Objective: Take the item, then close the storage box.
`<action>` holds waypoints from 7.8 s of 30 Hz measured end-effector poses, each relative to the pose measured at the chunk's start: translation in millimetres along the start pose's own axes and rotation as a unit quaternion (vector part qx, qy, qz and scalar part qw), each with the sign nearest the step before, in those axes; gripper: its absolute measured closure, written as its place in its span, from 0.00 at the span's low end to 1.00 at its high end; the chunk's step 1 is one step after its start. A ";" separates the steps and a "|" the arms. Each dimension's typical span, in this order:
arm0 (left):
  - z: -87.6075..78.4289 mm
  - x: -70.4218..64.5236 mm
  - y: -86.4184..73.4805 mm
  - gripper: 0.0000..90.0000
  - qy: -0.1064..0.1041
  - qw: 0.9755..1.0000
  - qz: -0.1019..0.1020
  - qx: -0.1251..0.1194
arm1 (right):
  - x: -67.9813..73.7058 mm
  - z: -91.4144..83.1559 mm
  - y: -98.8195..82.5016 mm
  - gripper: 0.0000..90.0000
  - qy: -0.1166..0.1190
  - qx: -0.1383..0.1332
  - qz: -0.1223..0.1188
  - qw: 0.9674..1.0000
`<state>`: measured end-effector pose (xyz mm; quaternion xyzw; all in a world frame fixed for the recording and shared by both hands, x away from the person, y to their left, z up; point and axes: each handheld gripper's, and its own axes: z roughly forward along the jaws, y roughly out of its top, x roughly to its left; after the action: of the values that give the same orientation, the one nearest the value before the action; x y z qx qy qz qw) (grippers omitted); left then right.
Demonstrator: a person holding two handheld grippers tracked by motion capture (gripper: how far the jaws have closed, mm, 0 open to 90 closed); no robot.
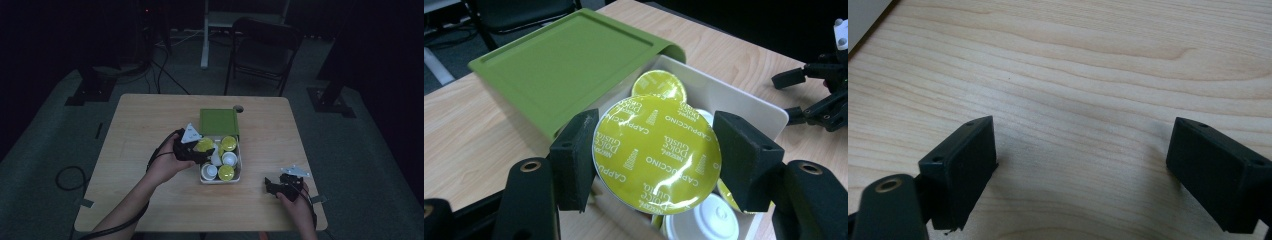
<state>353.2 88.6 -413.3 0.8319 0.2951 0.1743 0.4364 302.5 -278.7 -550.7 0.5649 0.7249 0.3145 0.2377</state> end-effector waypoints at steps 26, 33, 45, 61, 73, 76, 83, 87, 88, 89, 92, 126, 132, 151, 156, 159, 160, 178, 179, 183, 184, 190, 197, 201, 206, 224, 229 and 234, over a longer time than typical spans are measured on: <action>-37.6 18.8 -38.1 0.43 0.033 0.999 -0.024 -0.004 | 0.1 -0.1 0.0 0.13 0.000 0.001 0.001 1.000; -41.8 28.3 -59.0 0.43 0.038 0.998 -0.047 0.002 | 0.0 -0.1 0.0 0.13 0.000 0.001 0.000 1.000; -52.0 44.1 -88.3 0.43 0.061 0.996 -0.068 0.010 | 0.1 -0.1 0.0 0.13 0.000 0.001 0.000 1.000; -66.3 54.4 -125.9 0.43 0.076 0.993 -0.088 0.015 | 0.1 -0.1 0.0 0.13 0.000 0.001 0.000 1.000; -70.9 56.0 -151.0 0.43 0.078 0.992 -0.102 0.017 | 0.1 -0.1 0.0 0.13 0.000 0.001 0.000 1.000; -71.8 55.6 -156.8 0.43 0.076 0.991 -0.105 0.017 | 0.1 -0.1 0.0 0.13 0.000 0.001 0.000 1.000; -79.2 57.5 -169.3 0.43 0.081 0.990 -0.113 0.017 | 0.1 -0.1 0.0 0.13 0.000 0.001 0.001 1.000; -81.2 56.6 -174.9 0.43 0.085 0.990 -0.108 0.021 | 0.1 -0.1 0.0 0.13 0.000 0.001 0.000 1.000; -81.2 55.9 -176.1 0.43 0.084 0.990 -0.110 0.020 | 0.1 -0.1 0.0 0.13 0.000 0.001 0.000 1.000; -81.3 55.8 -177.4 0.43 0.085 0.990 -0.109 0.021 | 0.1 -0.1 0.0 0.13 0.000 0.001 0.000 1.000; -82.0 55.3 -181.0 0.43 0.086 0.990 -0.110 0.023 | 0.1 -0.1 0.0 0.13 0.000 0.001 0.000 1.000; -70.6 62.9 -197.3 0.42 0.084 0.987 -0.135 0.032 | 0.2 -0.1 0.0 0.13 0.000 0.001 0.000 1.000; -71.4 63.4 -194.7 0.34 0.087 0.987 -0.129 0.028 | 0.1 -0.1 0.0 0.13 0.000 0.001 0.000 1.000; -73.3 50.7 -158.8 0.27 0.051 0.994 -0.098 -0.009 | 0.1 -0.1 0.0 0.13 0.000 0.001 0.000 1.000; -67.0 43.7 -149.4 0.27 0.037 0.995 -0.086 -0.029 | 0.1 -0.1 0.0 0.13 0.000 0.001 0.000 1.000; -63.8 40.0 -144.6 0.27 0.025 0.996 -0.083 -0.035 | 0.1 -0.1 0.0 0.13 0.000 0.001 0.000 1.000; -62.6 38.4 -143.4 0.27 0.021 0.996 -0.080 -0.036 | 0.1 -0.1 0.0 0.13 0.000 0.001 0.000 1.000; -40.6 8.5 -140.1 0.27 -0.054 0.997 -0.038 -0.035 | 0.0 -0.1 0.1 0.13 0.000 0.001 0.000 1.000; -39.7 6.5 -140.5 0.27 -0.059 0.997 -0.032 -0.035 | 0.0 -0.1 0.1 0.13 0.000 0.001 0.000 1.000; -35.6 -2.6 -143.4 0.22 -0.089 0.996 -0.004 -0.027 | 0.0 -0.1 0.1 0.13 0.000 0.001 0.000 1.000; -34.8 -4.0 -144.1 0.22 -0.094 0.995 -0.002 -0.026 | 0.0 -0.1 0.1 0.13 0.000 0.001 0.000 1.000; -29.0 -12.4 -146.6 0.18 -0.114 0.993 0.010 -0.010 | 0.0 0.0 0.1 0.13 0.000 0.001 0.000 1.000; -22.5 -12.4 -147.1 0.19 -0.112 0.994 -0.012 -0.006 | -0.9 0.6 0.7 0.13 0.003 0.001 -0.003 1.000; -17.2 -13.4 -148.6 0.19 -0.114 0.993 -0.001 0.011 | -1.0 0.8 0.9 0.13 0.004 0.001 -0.004 1.000; -10.3 -20.1 -150.8 0.19 -0.113 0.992 0.033 0.033 | -1.0 0.8 0.9 0.13 0.004 0.001 -0.003 1.000; 0.6 -27.1 -153.9 0.19 -0.131 0.987 0.068 0.069 | -0.9 0.7 1.0 0.13 0.006 0.001 -0.006 1.000; 1.3 -25.4 -151.6 0.17 -0.130 0.988 0.064 0.062 | 2.5 -1.2 0.2 0.13 0.019 0.005 -0.017 1.000; 1.6 -24.5 -149.6 0.16 -0.125 0.989 0.061 0.055 | 8.2 -3.1 1.8 0.13 0.042 0.009 -0.024 0.999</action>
<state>284.7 138.4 -539.0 0.8865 0.1960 0.0783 0.4117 299.5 -271.1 -547.2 0.5354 0.7505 0.3258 0.2098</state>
